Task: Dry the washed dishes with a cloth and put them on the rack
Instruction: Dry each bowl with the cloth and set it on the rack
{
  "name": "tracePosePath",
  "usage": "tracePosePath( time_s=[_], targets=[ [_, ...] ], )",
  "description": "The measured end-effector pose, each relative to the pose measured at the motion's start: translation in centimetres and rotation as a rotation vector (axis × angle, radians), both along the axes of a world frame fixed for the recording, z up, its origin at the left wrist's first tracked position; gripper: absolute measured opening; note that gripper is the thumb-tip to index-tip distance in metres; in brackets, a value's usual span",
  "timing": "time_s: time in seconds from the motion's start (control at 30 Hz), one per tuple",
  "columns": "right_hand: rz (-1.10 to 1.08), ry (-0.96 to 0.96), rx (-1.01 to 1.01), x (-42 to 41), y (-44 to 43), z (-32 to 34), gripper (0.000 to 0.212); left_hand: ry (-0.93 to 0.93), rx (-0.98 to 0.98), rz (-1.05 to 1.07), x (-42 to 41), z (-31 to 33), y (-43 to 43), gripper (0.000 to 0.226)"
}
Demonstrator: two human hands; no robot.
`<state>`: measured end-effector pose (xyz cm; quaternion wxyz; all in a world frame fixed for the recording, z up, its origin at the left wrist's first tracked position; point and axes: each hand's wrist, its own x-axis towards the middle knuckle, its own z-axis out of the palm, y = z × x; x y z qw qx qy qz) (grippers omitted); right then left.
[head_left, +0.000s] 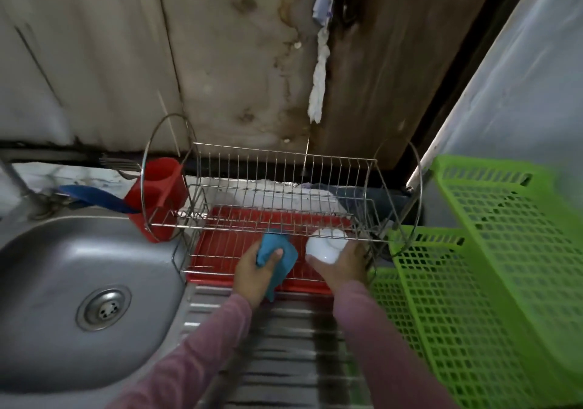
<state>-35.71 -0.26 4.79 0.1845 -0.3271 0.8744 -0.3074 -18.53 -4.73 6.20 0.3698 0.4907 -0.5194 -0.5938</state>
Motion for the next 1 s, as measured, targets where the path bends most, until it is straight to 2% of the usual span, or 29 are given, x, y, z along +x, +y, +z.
tracePosePath(
  time_s=[0.17,0.37,0.53,0.73,0.8,1.0],
  targets=[
    [0.016,0.083,0.040,0.1,-0.3,-1.0,0.104,0.001,0.065,0.074,0.0,-0.1,0.3,0.021],
    [-0.016,0.162,-0.013,0.7,0.1,-1.5,0.113,0.028,0.062,0.103,0.3,-0.3,0.7,0.017],
    [-0.026,0.147,-0.152,3.1,1.1,-1.2,0.099,0.055,0.024,0.117,1.5,-0.1,1.2,0.020],
    [0.016,0.068,-0.265,8.9,2.2,-0.2,0.079,0.071,-0.032,0.173,5.9,0.0,1.9,0.012],
    [0.048,-0.028,-0.299,11.6,2.3,0.4,0.074,0.064,-0.041,0.200,8.3,0.1,2.0,0.005],
    [0.202,-0.319,-0.338,21.8,1.5,0.8,0.053,0.070,-0.077,0.292,18.1,0.5,2.1,0.009]
  ],
)
